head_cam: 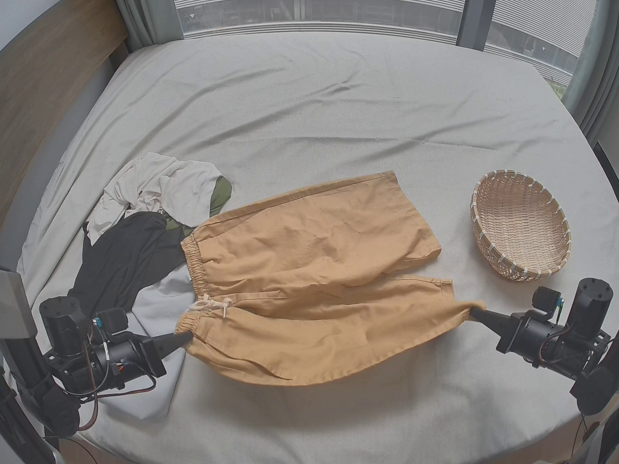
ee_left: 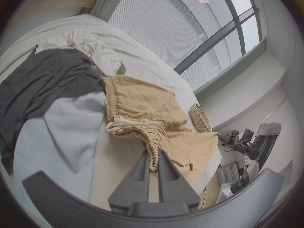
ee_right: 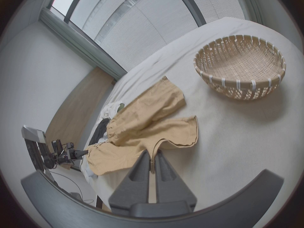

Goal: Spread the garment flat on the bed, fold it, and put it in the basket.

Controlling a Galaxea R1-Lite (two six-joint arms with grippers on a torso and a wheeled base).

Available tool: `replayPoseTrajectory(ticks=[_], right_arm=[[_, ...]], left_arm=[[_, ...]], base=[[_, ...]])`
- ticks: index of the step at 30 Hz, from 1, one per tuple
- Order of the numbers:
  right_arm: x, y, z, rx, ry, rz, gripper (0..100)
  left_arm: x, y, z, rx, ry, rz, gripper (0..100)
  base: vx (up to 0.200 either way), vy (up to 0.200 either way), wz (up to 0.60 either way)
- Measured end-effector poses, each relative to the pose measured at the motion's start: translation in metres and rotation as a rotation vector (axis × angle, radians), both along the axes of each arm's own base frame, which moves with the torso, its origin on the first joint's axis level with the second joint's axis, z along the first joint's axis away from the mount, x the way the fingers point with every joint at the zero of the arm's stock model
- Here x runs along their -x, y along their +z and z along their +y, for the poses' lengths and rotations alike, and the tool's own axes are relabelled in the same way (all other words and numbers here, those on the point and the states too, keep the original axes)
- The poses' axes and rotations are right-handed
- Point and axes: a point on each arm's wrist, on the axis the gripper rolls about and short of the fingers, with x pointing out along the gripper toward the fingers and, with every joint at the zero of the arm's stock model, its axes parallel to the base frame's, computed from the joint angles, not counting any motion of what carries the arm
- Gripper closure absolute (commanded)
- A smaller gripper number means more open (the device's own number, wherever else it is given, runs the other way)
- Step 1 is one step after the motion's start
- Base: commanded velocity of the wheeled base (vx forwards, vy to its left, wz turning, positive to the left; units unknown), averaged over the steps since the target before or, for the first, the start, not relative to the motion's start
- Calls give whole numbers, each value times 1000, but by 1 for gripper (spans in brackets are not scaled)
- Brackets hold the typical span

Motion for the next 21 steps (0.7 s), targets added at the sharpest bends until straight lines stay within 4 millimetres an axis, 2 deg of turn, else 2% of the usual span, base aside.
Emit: replayPoseTrajectory(ticks=[11,21], right_arm=[[-25,44,5,-122,1,-197,100],[-22,70,6,-133,19,-219,100]], left_arm=[[6,41,0,181,38,-88,100],[10,48,0,194,43,-119,100]], base=[[0,0,0],[0,0,0]])
